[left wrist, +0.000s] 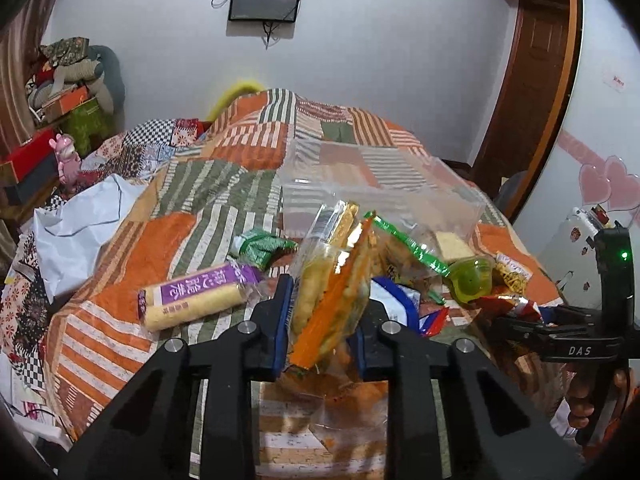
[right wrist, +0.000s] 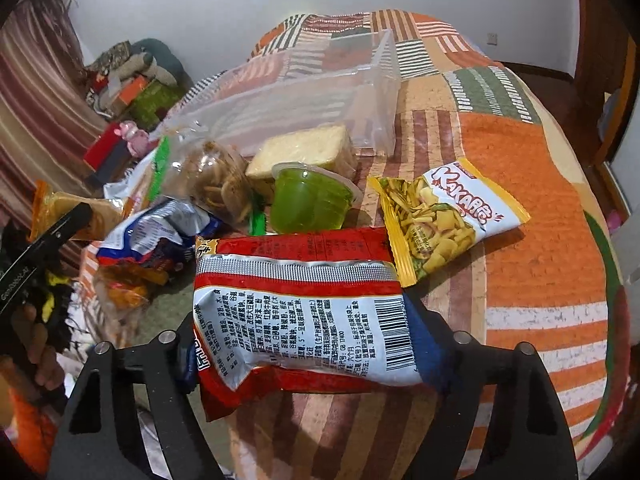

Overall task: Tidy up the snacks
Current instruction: 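Carry both held snacks over the clear box and open both tools to drop them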

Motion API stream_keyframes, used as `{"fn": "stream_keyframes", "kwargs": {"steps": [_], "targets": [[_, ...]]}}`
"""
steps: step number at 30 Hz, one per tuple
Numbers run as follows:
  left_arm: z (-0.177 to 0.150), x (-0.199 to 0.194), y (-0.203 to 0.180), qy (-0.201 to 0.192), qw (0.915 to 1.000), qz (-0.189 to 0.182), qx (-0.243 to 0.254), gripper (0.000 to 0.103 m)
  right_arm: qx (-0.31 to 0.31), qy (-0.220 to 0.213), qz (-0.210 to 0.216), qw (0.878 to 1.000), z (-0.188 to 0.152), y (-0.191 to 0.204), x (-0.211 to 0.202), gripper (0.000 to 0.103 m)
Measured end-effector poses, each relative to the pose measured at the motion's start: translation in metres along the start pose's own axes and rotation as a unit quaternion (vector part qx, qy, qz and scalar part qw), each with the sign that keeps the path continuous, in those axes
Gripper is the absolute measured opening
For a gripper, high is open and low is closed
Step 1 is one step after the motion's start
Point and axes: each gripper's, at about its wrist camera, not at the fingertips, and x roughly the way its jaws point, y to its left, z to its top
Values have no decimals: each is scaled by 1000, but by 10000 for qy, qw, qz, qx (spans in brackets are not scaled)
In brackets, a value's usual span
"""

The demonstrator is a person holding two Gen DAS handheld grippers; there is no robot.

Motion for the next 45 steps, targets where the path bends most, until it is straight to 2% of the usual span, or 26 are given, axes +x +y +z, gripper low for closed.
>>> {"fn": "stream_keyframes", "kwargs": {"steps": [6,19,30,45], "targets": [[7,-15,-3,-198,9998,-34,46,23,-118,-212,152,9996,-1,12,-11,75],[37,-34,-9,-686,9974,-167,112,23,-567,-997,-6,9934,27,33,-46,75],[67,-22,-14,-946,9949,-111,318,23,-685,-1596,-208,9846,64,37,-56,75],[107,22,-25,-1039,9928,-85,587,23,-763,-1837,-304,9796,109,37,-40,75]]}}
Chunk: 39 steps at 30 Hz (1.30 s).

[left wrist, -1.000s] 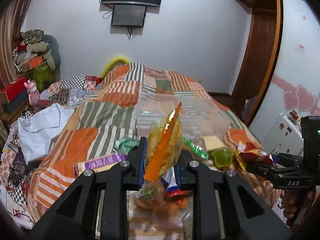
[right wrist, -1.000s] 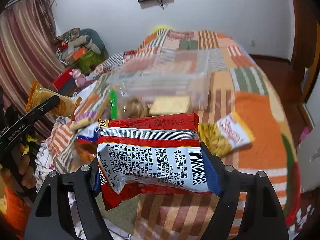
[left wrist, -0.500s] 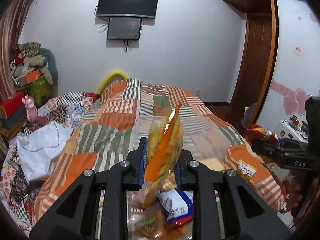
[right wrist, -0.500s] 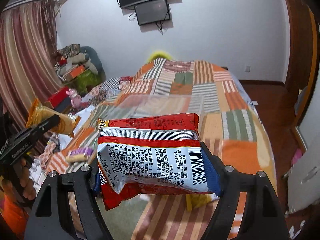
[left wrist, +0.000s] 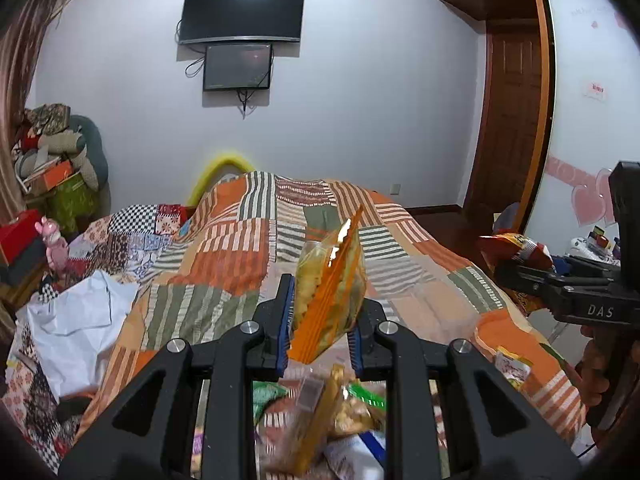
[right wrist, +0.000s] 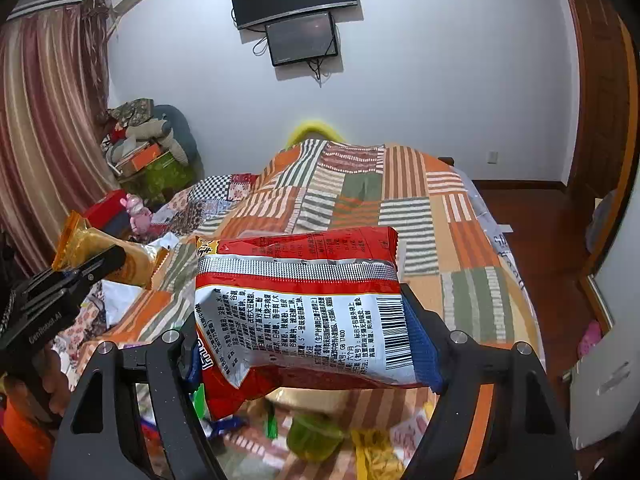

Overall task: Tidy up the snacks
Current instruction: 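Carry both held snacks over the clear box and open both tools to drop them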

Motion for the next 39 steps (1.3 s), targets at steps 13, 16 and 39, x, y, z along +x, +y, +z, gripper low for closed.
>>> {"fn": "stream_keyframes", "kwargs": {"steps": [13,16,39], "targets": [[4,61,-9,292,9992,-47,264,23,9,196,-101,9998,10,-3,46,75],[2,75,-9,397,9988,-65,291,23,25,286,-102,9995,9,-6,56,75],[-12,146,10,1487,9880,-327,-254,24,-396,1287,-195,9907,0,1,120,76]]}}
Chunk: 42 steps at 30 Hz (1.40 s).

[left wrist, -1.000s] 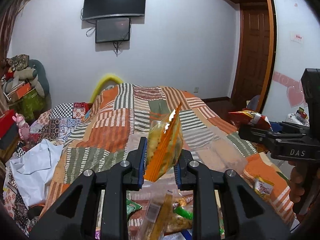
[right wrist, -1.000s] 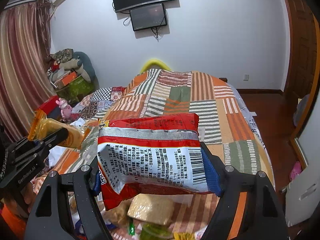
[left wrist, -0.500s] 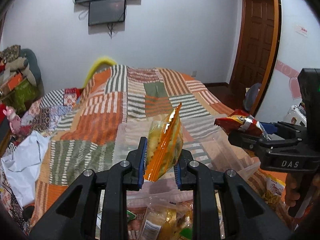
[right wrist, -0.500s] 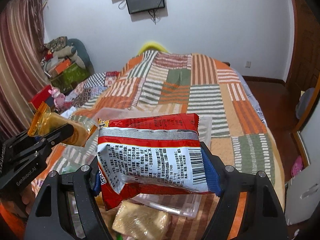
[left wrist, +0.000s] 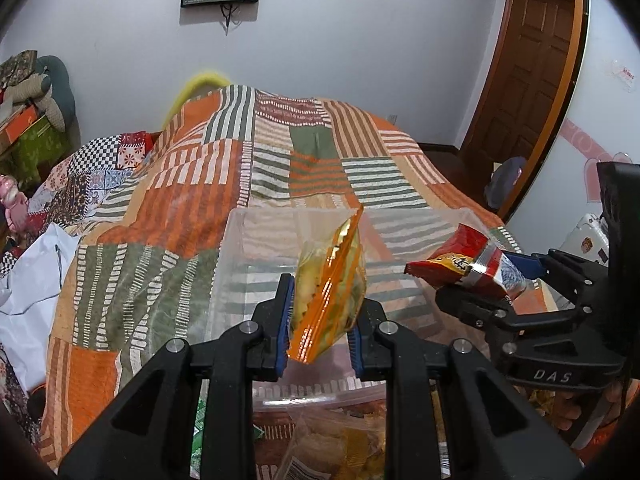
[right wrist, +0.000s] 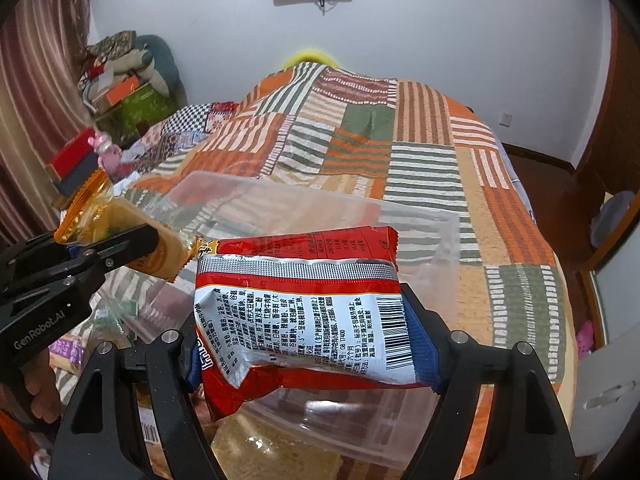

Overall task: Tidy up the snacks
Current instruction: 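Carry both held snacks over the clear box and open both tools to drop them, then grasp the blue-and-white bag with the left tool while the right tool reaches the yellow chip packet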

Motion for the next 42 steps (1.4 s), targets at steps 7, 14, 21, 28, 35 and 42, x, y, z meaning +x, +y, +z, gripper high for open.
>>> {"fn": "stream_keyframes", "kwargs": {"steps": [7,14,21,28,35,42], "targets": [[1,-4,-1,-67,10000,30,47,46,1,159,22,9999,0,1,8,76],[3,-22,-6,-239,9997,-67,86,58,50,144,16,9999,-3,0,-3,85],[3,-52,-6,-444,9990,-77,40,66,-27,-92,-73,9999,-2,3,-30,85],[-7,-91,-12,-625,9977,-51,246,70,-60,-408,-76,9991,-9,6,-67,88],[-29,-118,-17,-654,9974,57,308,79,-63,-760,-120,9970,-23,10,-104,98],[-54,-129,-23,-409,9987,80,286,88,-30,-821,-181,9965,-50,8,-125,101]]}}
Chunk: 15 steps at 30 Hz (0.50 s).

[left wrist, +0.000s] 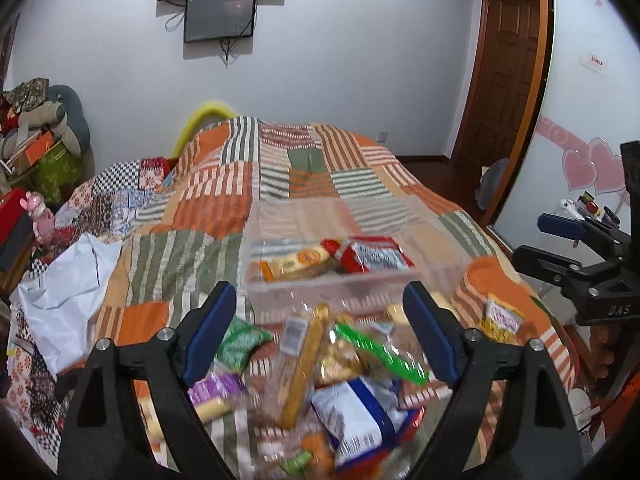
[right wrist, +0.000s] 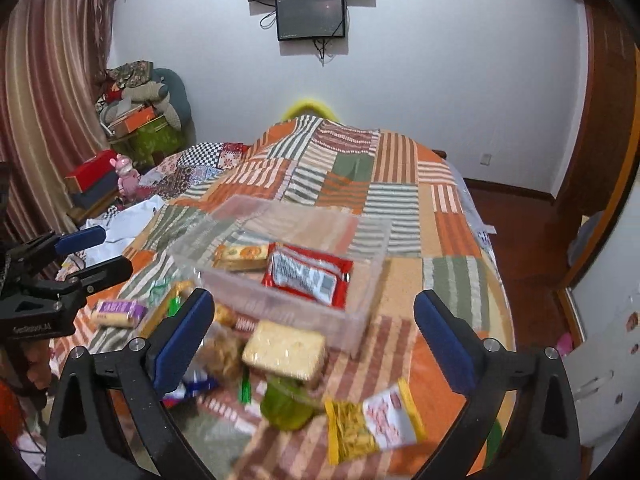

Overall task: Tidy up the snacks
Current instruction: 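Grasp the blue-and-white bag with the left tool while the right tool reaches the yellow chip packet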

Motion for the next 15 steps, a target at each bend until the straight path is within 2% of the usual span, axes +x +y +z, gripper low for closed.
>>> {"fn": "stream_keyframes", "kwargs": {"steps": [6,11,15], "targets": [[-24,-3,-9,291,9995,-100,-98,91,88,218,-160,9996,-29,-10,-6,101],[-45,8,-14,661,9973,-207,-244,91,281,450,-314,9981,-52,-24,-8,101],[-57,13,-16,813,9957,-301,-328,91,506,675,-360,9958,-72,-37,-7,101]]}}
